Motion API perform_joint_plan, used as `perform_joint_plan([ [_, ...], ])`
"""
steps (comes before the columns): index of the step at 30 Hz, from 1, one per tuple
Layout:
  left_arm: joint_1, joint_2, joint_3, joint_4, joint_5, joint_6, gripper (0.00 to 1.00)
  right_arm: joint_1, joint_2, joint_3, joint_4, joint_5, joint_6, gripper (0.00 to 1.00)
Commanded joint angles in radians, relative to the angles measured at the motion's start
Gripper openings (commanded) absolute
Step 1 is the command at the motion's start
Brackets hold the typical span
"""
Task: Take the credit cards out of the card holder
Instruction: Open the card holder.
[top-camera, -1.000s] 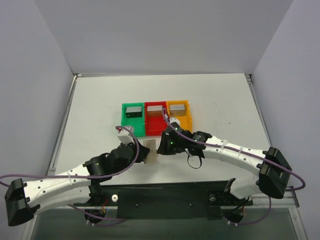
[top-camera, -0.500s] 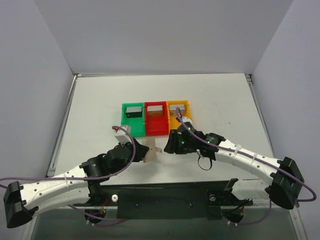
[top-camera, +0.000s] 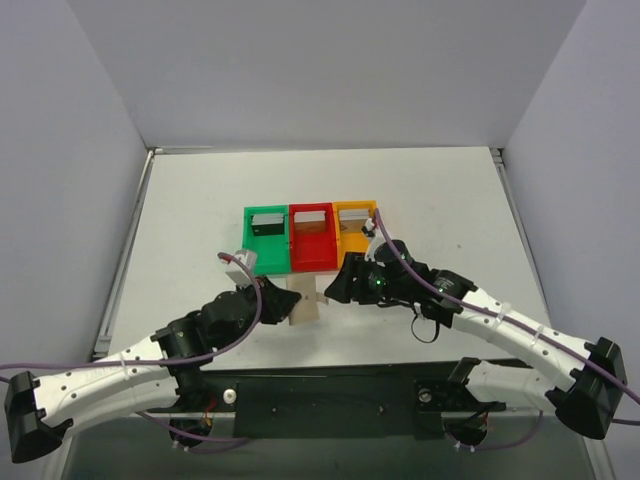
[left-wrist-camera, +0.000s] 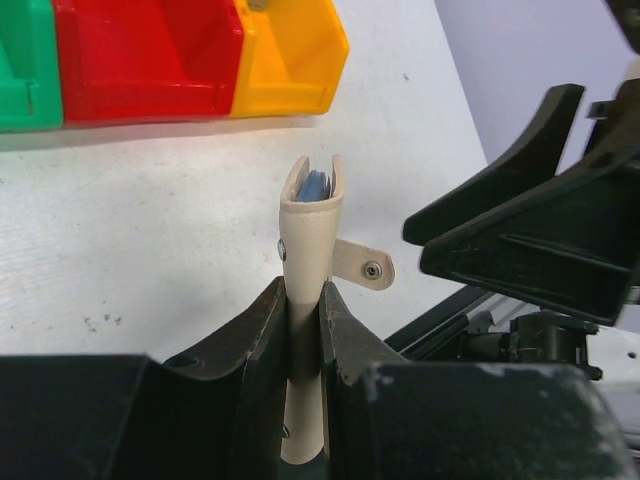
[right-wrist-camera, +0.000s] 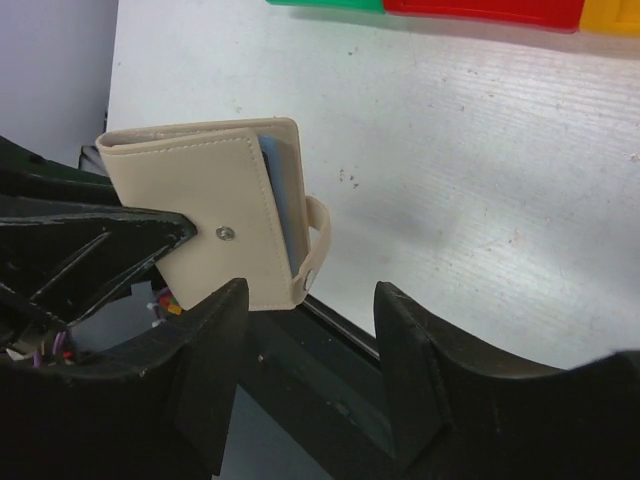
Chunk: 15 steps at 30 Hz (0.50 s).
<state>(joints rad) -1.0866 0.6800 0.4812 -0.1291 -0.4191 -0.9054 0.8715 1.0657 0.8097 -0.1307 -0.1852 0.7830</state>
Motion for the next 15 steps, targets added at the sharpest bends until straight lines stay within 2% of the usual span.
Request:
perform_joint_plan([
  [1,0.005,-0.033,-0.001,0.157,0.052,-0.01,0.0,0.001,0.036,0.032,0.014,-0.043,-0.019,0.47],
  [9,0.017,-0.109,-0.041,0.267,0.12,-0.043,0.0,-0.028,0.042,-0.035,0.049,-0.085,-0.004,0.43],
  [15,0.077,-0.138,-0.082,0.397,0.285,-0.081,0.0,-0.068,0.034,-0.067,0.049,-0.1,-0.007,0.43],
])
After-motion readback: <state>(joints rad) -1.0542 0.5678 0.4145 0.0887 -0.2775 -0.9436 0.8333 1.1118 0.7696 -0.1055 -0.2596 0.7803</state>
